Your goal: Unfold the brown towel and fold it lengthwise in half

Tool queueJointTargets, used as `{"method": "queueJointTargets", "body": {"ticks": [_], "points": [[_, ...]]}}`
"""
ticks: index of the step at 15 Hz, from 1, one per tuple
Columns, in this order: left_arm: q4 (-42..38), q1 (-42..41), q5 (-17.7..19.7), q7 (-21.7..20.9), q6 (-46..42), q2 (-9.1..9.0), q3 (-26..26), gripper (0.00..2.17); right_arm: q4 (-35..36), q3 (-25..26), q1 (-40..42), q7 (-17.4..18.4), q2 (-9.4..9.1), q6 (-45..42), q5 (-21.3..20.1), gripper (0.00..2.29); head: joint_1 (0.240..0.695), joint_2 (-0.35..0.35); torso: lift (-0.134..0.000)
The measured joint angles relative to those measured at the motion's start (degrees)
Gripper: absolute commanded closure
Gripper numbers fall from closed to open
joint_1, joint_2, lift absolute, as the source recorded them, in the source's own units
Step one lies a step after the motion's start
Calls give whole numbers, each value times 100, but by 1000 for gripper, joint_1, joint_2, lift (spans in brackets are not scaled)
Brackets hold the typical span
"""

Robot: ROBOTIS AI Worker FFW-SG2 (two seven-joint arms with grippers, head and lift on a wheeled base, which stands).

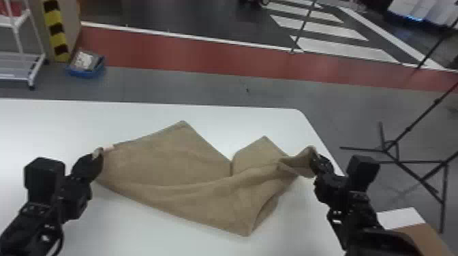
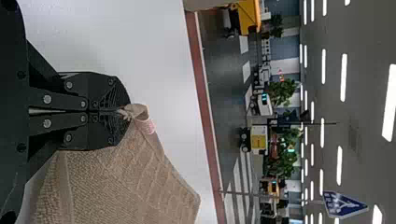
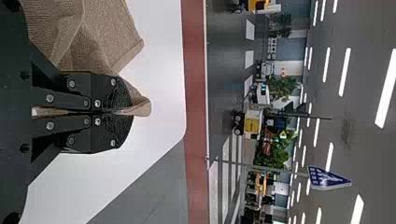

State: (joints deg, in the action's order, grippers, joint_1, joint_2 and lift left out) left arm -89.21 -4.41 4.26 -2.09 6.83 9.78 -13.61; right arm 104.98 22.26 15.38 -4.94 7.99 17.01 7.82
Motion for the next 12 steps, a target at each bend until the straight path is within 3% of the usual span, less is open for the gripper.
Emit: {"method": "queueJointTargets", "body": {"ticks": [4, 7, 12], "points": [[-1461, -740, -49, 260, 213, 35, 854, 1693, 69, -110, -36, -339, 41, -17, -145, 1109, 695, -265, -119], [-2500, -1270, -113, 515, 346, 90, 1556, 1693, 47, -16, -163, -656, 245, 335, -279, 1109, 695, -192, -119], [-3738, -1905, 4, 611, 335, 101, 2168, 1693, 245, 86, -61, -1955, 317, 832, -727, 1109, 695, -125, -119]]}}
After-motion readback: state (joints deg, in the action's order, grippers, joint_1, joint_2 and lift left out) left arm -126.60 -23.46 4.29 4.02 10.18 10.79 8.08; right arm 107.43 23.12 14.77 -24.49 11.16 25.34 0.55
